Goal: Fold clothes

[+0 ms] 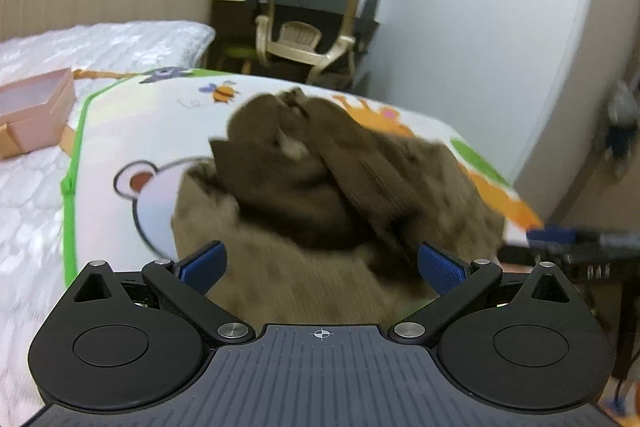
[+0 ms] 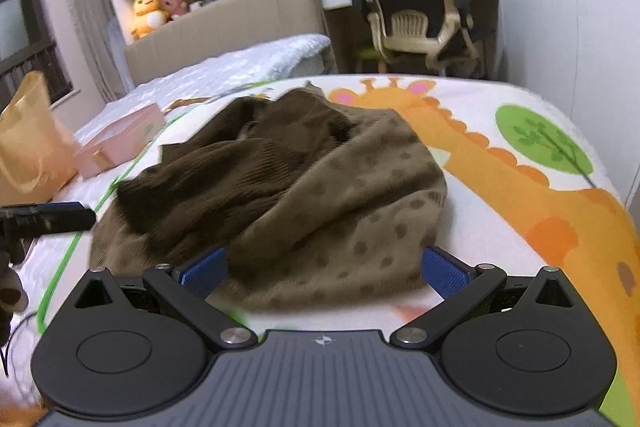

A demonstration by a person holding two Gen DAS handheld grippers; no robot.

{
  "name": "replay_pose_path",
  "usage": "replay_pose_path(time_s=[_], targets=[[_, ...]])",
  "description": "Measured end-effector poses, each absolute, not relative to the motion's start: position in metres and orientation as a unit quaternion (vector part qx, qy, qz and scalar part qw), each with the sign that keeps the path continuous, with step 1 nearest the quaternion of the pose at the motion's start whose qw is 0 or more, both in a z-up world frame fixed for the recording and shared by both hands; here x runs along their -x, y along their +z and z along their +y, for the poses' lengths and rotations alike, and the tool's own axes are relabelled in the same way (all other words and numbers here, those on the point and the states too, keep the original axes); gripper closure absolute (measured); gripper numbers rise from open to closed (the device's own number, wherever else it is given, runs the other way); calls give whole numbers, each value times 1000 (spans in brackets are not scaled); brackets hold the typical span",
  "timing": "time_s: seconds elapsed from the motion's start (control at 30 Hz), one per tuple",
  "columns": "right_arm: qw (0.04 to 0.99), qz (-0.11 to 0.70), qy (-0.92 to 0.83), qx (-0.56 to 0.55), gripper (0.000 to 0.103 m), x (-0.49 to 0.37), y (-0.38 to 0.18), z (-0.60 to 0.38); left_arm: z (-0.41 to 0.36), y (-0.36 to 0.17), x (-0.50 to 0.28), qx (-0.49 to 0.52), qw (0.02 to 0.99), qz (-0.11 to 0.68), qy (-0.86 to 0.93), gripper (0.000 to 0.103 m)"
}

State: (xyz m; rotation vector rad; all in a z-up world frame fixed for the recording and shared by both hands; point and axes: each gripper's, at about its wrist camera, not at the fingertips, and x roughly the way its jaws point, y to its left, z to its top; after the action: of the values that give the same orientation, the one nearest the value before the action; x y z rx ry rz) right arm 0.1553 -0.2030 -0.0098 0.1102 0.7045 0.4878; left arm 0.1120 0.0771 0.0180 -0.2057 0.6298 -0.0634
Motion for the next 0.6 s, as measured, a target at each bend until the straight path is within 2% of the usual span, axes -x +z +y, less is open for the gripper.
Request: replay_pose_path(time_s=[0.2,0.4,0.53,0.6], targets=[[879,407,211,-132,0,-194,-42,-221,117,8,-187,143,933,330,-21,0],[876,389,213,-189,0,-189,-48,-234,154,-12,-231,193,917,349,-25,0],[889,388,223,-96,0,-191,-38,-214,171,-37,-237,227,896,381,-28,0],[918,324,222,-51,0,-185,-20,-207,173,-37,-230,224,900,371,-43,0]])
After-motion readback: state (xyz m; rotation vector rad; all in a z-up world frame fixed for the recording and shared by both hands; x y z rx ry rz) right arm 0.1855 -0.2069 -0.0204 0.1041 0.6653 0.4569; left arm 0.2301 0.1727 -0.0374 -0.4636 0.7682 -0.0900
